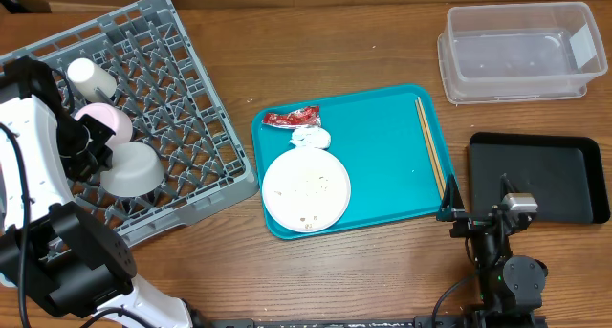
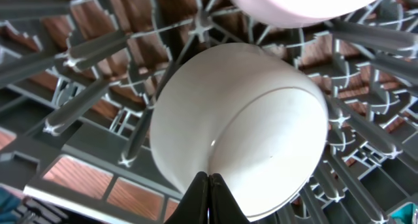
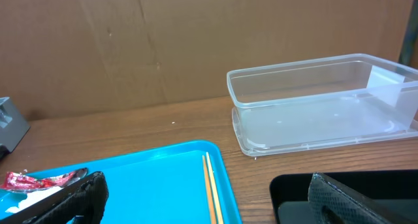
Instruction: Sort waste into correct bins and load items into the dishwasher
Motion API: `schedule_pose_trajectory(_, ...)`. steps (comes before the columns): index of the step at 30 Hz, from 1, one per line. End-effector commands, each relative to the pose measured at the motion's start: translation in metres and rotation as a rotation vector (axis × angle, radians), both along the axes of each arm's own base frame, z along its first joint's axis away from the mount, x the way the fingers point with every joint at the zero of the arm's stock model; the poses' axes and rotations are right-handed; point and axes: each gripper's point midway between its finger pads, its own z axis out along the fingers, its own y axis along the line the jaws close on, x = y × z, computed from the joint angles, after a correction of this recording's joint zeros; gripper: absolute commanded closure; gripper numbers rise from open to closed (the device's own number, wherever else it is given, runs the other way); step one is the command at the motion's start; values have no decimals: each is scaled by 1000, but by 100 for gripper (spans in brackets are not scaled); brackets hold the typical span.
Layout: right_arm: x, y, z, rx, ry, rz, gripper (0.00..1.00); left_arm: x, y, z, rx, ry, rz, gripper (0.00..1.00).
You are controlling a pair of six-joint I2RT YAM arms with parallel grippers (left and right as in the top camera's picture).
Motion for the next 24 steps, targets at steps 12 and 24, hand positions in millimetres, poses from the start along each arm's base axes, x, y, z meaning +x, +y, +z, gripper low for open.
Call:
schedule_pose_trajectory(12,0,0,-1,4,-5,-1,0,6,-4,-17,160,47,-23,96)
schedule_pose_trajectory(24,0,0,-1,4,-5,-1,0,-15,-3,-23,137,122,6,96)
